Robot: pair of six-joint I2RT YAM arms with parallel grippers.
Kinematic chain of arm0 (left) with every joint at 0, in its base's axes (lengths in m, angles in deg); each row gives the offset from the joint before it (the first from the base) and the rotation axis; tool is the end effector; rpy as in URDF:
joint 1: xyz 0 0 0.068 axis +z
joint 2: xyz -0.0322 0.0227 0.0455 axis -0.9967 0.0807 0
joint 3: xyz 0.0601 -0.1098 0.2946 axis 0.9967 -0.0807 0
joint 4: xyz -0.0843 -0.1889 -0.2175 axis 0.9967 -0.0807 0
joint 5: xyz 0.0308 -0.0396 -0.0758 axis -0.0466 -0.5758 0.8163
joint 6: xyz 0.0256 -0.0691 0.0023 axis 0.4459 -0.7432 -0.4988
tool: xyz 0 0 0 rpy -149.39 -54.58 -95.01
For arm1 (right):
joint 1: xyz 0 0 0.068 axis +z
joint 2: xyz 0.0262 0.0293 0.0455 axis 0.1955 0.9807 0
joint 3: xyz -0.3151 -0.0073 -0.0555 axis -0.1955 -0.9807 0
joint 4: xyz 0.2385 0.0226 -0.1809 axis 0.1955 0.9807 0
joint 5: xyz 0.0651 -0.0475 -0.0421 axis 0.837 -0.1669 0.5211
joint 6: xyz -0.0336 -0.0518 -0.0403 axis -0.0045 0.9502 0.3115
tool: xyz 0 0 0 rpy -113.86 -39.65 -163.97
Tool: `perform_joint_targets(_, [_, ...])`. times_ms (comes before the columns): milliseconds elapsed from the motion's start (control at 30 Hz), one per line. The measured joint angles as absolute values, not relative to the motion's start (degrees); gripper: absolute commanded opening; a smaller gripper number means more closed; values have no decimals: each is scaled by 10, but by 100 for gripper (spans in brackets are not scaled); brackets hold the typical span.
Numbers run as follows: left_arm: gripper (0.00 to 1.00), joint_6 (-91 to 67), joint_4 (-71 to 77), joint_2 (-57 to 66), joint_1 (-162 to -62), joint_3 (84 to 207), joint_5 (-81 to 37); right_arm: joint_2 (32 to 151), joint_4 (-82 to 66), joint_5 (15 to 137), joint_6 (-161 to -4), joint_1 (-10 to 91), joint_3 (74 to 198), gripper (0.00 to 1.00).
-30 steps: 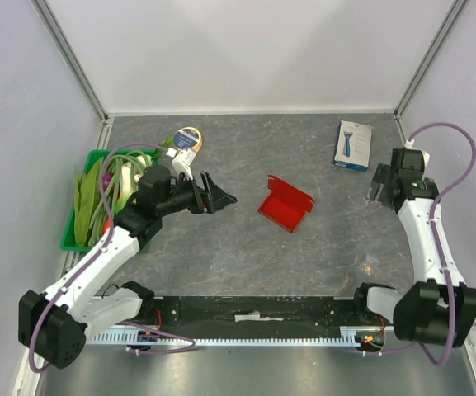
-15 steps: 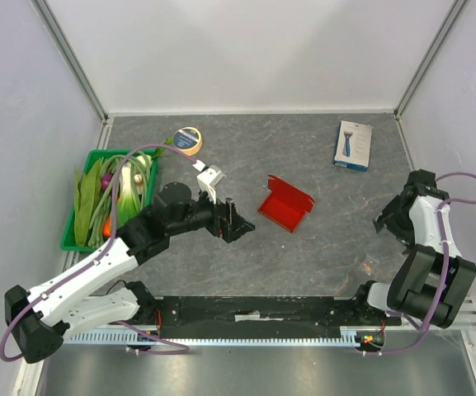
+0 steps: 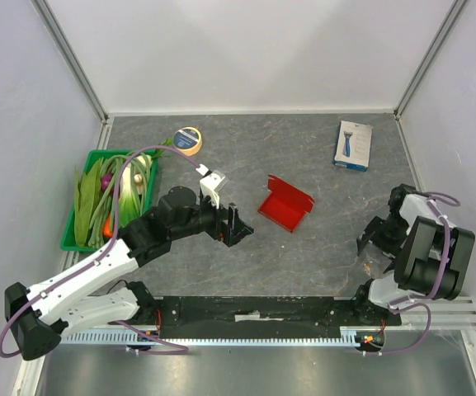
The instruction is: Fold the paper box
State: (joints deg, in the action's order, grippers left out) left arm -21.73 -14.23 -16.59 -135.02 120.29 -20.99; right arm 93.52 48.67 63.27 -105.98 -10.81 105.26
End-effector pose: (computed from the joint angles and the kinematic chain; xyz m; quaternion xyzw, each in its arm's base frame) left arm 0.1554 -0.1982 0.3408 0.2452 0.7907 -0.3786 0.4139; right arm 0.2128 -0.0924 0.1587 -0.4403 -0.8954 0.0498 0.0446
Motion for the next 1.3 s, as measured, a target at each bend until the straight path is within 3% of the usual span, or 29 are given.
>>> perform_joint_targets(467, [91,-215,-150,-149,-1350,1208,-213,1027,461,722,-1017,-75,1069,43])
perform_joint_targets(633, [90,-215,-152,-144,-1346,1211,-213,1034,466,749,-1036,-24,1071,40])
perform_joint_targets(833, [90,-215,-152,-141,-1341,1213,-214,1046,458,780,-1058,17,1086,22])
perform_joint_targets(967, [89,-215,-152,-141,-1335,1213,-214,1041,437,794,-1063,33,1092,16])
perform_joint_targets(1300, [88,-217,-144,-142,-1279,1211,-194,892,348,775,-1085,167,1082,15])
